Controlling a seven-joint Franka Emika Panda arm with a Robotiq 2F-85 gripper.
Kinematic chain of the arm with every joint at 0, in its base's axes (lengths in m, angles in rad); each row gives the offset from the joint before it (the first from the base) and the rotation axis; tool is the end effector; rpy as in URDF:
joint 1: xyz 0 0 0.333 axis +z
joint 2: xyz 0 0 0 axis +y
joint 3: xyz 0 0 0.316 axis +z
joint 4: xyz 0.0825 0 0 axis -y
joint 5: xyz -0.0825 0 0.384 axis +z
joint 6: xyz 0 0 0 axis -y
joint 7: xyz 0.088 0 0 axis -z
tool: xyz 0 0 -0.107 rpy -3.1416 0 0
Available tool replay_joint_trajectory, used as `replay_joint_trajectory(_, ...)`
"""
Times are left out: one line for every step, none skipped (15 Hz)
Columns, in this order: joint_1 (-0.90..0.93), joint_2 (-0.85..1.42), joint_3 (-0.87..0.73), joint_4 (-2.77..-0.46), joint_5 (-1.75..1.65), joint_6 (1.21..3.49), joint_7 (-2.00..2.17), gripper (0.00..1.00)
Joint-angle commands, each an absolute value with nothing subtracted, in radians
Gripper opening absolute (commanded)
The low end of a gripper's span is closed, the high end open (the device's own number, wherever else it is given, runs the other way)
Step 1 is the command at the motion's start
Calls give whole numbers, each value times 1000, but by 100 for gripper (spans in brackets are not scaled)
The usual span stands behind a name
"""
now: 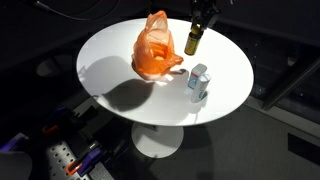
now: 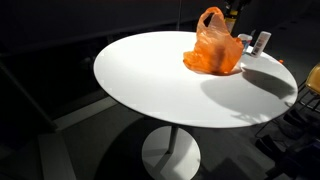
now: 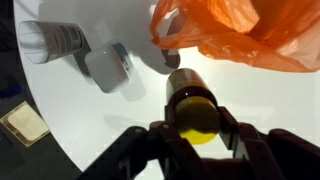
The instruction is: Pick up the brown medicine bottle with a yellow lid from the orange plastic bag and put it on the table
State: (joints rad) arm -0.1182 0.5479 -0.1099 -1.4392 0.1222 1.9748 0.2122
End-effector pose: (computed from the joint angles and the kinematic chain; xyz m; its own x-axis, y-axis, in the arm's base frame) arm 0.6927 -0.1388 0.3737 0.8902 -0.4551 -0.0209 -0.4556 -0.8887 -0.0515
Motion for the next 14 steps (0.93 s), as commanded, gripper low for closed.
replay_joint_trajectory(-139, 637, -123, -1344, 133, 1983, 268, 20)
replay_joint_trajectory(-143, 654, -125, -1333, 133, 1988, 278, 20)
replay_joint_trajectory(-148, 668, -127, -1325, 134, 1990, 285, 20)
replay_joint_trajectory(-152, 680, -128, -1319, 136, 1996, 289, 20)
replay_joint_trajectory(-155, 691, -128, -1317, 136, 1998, 291, 20)
replay_joint_trajectory(-156, 700, -130, -1314, 133, 2003, 297, 20)
replay_joint_trajectory(-157, 709, -130, -1312, 133, 2005, 299, 20)
replay_joint_trajectory(-158, 717, -130, -1312, 131, 2010, 300, 20)
replay_joint_trajectory(-159, 723, -130, -1312, 132, 2010, 300, 20)
replay_joint_trajectory(-159, 728, -131, -1314, 130, 2014, 301, 20)
replay_joint_trajectory(-157, 732, -132, -1316, 128, 2018, 303, 20)
replay_joint_trajectory(-156, 733, -133, -1319, 126, 2024, 303, 20)
replay_joint_trajectory(-154, 733, -133, -1322, 125, 2028, 303, 20)
replay_joint_trajectory(-154, 731, -133, -1325, 124, 2031, 301, 32)
